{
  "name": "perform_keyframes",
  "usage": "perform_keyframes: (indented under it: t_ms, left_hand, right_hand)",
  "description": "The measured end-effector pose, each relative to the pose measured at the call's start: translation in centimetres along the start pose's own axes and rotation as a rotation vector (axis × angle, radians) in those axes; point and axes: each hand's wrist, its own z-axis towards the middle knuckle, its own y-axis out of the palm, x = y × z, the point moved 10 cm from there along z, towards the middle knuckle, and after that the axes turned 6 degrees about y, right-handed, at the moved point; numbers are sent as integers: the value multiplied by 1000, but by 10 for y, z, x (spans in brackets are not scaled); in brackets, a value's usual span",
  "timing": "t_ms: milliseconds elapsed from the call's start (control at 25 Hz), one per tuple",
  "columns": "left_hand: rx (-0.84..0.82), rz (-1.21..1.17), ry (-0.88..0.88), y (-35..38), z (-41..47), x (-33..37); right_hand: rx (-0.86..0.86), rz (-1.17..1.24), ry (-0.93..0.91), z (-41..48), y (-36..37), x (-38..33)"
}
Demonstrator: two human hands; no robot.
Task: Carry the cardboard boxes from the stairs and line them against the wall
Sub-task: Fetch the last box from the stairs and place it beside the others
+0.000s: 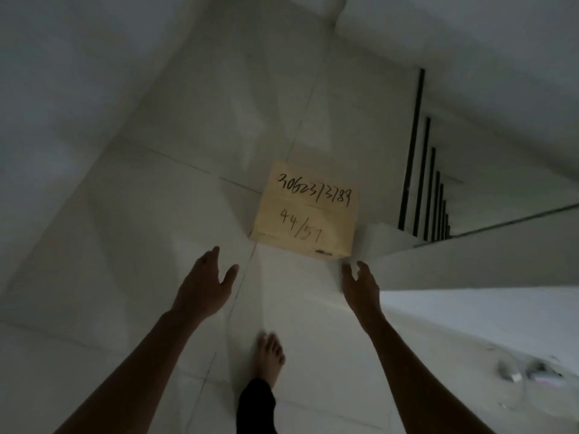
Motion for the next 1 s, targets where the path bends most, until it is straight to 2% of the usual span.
perform_keyframes:
  t_ms: [120, 240, 360, 480, 720, 880, 1000]
  left_hand:
    - [87, -117, -47, 28, 108, 15]
    - [125, -241, -70, 71, 185, 22]
    - [101, -294, -89, 107, 220, 21]
    - [170, -246, -137, 110, 220, 11]
    - [231, -249, -267, 34, 122, -23]
    - [285, -292, -386, -43, -18, -73]
    - [341, -369, -410, -92, -141, -102]
  right_hand:
    - [38, 26, 36, 109, 17, -8]
    - [33, 81, 115, 189, 44, 14]
    - [-9, 178, 176, 226, 70, 41]
    - [-40, 220, 179, 231, 83, 46]
    - [-74, 184, 83, 131, 69, 3]
    - [-138, 73, 1, -1, 70, -43]
    - [-179, 20, -78, -113, 76, -60]
